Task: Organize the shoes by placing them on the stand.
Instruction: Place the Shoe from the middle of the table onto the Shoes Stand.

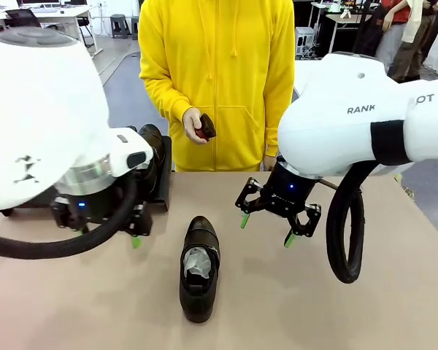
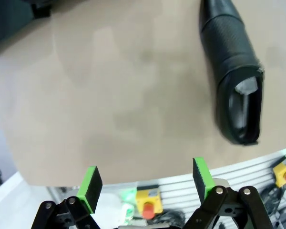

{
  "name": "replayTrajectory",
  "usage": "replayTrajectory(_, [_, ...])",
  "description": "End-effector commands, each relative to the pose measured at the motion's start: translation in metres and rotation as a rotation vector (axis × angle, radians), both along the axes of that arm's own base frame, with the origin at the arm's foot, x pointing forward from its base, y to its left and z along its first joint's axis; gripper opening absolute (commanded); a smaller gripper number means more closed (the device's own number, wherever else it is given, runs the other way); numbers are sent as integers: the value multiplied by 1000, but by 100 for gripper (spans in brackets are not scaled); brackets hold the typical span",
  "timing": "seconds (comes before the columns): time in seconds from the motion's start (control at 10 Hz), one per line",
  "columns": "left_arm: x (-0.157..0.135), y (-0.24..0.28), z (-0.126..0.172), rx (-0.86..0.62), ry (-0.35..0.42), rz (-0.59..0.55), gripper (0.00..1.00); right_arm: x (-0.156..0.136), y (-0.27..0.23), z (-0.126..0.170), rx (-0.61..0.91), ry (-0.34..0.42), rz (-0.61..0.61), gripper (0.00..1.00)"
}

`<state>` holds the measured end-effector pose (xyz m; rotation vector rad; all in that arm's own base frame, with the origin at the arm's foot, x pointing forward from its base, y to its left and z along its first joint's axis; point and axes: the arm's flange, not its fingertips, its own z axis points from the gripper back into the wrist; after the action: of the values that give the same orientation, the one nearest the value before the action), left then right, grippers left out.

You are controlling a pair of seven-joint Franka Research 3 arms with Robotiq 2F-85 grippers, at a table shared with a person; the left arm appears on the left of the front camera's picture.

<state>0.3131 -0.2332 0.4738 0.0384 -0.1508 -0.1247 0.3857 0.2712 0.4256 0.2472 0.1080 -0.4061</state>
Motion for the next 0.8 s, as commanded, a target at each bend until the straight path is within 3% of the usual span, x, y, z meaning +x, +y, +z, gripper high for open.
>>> replayTrajectory(0.0, [14, -16, -14, -93, 10, 76, 98, 7, -4, -1, -5, -10, 12, 100])
replayTrajectory(0.1, [14, -20, -22, -127, 64, 85, 98, 7, -4, -1, -5, -10, 12, 100])
replayTrajectory(0.4, [2, -44, -39, -146, 131, 12, 98, 7, -4, -1, -5, -10, 12, 100])
replayTrajectory(0.7, [0, -61, -61, -137, 96, -17, 98, 7, -4, -1, -5, -10, 12, 100])
